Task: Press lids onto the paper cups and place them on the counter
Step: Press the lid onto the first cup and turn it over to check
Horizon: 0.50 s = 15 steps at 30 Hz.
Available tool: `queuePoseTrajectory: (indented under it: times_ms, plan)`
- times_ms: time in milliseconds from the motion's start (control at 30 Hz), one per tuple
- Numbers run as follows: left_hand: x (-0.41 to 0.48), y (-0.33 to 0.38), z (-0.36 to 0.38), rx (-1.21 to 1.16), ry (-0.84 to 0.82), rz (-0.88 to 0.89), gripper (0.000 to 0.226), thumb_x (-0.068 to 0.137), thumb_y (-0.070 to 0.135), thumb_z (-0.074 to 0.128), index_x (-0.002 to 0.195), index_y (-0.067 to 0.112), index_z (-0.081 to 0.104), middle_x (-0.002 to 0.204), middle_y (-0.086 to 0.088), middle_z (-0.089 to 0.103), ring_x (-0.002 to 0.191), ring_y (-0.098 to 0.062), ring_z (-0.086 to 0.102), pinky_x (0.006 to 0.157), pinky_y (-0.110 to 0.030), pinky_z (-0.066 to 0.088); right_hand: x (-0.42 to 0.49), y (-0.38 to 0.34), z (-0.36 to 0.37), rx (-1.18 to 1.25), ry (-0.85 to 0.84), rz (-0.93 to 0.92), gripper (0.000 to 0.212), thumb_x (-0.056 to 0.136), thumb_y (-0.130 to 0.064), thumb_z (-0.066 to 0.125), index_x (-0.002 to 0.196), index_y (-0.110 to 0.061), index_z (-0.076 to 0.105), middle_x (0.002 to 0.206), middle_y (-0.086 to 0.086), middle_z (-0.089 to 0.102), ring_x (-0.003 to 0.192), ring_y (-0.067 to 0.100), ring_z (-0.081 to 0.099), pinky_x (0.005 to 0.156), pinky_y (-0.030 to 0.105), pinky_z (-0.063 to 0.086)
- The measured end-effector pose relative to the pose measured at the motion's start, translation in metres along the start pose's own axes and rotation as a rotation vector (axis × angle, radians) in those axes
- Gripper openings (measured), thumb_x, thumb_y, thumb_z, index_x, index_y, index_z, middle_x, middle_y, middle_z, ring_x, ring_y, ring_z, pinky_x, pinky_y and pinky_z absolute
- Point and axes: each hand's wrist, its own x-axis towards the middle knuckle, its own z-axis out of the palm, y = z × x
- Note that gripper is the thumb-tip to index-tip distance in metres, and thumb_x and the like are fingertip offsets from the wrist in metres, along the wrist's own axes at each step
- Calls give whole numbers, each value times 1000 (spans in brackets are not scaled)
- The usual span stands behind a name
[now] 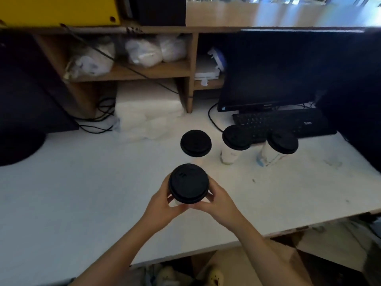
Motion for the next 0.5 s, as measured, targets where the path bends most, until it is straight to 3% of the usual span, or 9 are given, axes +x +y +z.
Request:
queuePoseTrajectory:
  times_ms: [233,367,433,500]
  plan:
    - [-8,-36,-20,-11,84,-58,79,72,5,77,124,44,32,124,23,49,107,18,51,87,-6,44,17,18,36,25,-116,32,77,78,-15,76,142,-29,35,143,-15,45,133,1,40,113,29,34]
    - [-9,-39,-26,16,42,-71,78,80,-4,65,128,45,28,126,27,45,114,11,50,92,-6,41,23,22,31,-47,-195,63,72,84,-3,66,140,-34,33,143,-19,42,133,-3,38,110,18,32]
    - [-11,-36,-32,-46,108,-89,73,83,-12,48,133,39,34,132,17,48,126,-4,46,105,-22,39,26,20,25,-65,-103,94,62,86,10,50,133,-30,41,138,-12,48,132,5,42,110,21,33]
    - [-9,-21,-37,-221,364,-111,48,92,-1,43,131,28,47,131,7,54,127,-12,48,110,-37,37,28,10,24,45,148,127,41,94,2,40,124,-23,53,127,-4,58,125,13,52,107,28,39]
